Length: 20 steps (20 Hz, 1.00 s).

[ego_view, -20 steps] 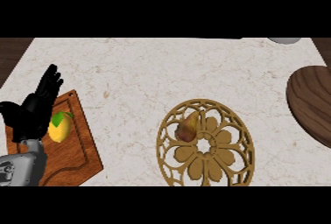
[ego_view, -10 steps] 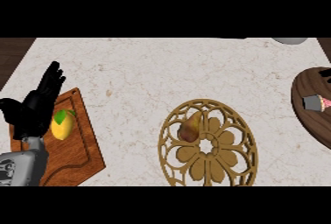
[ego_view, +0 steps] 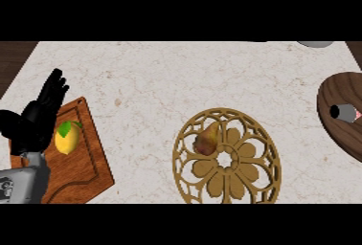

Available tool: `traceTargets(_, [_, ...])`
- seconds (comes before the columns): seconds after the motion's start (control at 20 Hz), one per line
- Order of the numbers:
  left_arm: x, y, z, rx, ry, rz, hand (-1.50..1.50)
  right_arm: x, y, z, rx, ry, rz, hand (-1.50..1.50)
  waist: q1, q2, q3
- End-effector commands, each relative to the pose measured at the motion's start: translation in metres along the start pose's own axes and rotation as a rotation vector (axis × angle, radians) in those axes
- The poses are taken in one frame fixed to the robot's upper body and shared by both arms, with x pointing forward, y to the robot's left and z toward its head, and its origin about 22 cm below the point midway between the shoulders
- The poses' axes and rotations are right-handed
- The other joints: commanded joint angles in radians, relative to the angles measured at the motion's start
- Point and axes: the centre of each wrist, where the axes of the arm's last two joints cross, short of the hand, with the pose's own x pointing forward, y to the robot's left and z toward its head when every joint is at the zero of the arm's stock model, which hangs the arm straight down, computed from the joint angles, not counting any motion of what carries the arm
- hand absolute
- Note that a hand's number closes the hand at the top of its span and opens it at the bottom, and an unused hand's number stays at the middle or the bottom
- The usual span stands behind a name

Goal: Pick the cupcake from the placemat and place it in the bowl

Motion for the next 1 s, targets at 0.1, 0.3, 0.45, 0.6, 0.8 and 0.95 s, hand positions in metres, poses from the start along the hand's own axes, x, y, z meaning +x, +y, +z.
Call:
traceTargets(0.1, [0.007,-0.008,-0.001,-0.011,-0.014,0.016,0.00,0.005,-0.034,0.027,0.008,-0.039,-0.257,-1.50,0.011,0.011,0.004])
traceTargets(0.3, [-0.007,0.000,0.005,0.009,-0.007,0.022,0.00,0.012,-0.062,0.055,-0.010,0.005,-0.257,-1.50,0.006,0.018,0.007])
traceTargets(0.45, [0.000,-0.002,0.001,0.002,-0.015,0.014,0.00,0.021,-0.074,0.059,0.003,0.009,-0.283,-1.50,-0.001,0.017,0.009])
traceTargets(0.6, [-0.003,-0.001,0.002,0.019,-0.003,0.018,0.00,0.013,-0.068,0.061,0.041,0.019,-0.347,-1.50,-0.010,0.017,0.012])
traceTargets(0.8, [-0.004,0.000,0.004,0.016,-0.009,0.024,0.00,0.019,-0.074,0.062,0.044,-0.009,-0.380,-1.50,-0.009,0.012,0.014])
traceTargets(0.95, [-0.007,0.000,0.005,0.020,0.004,0.017,0.00,0.031,-0.084,0.062,0.058,-0.056,-0.413,-1.50,-0.022,0.008,0.012])
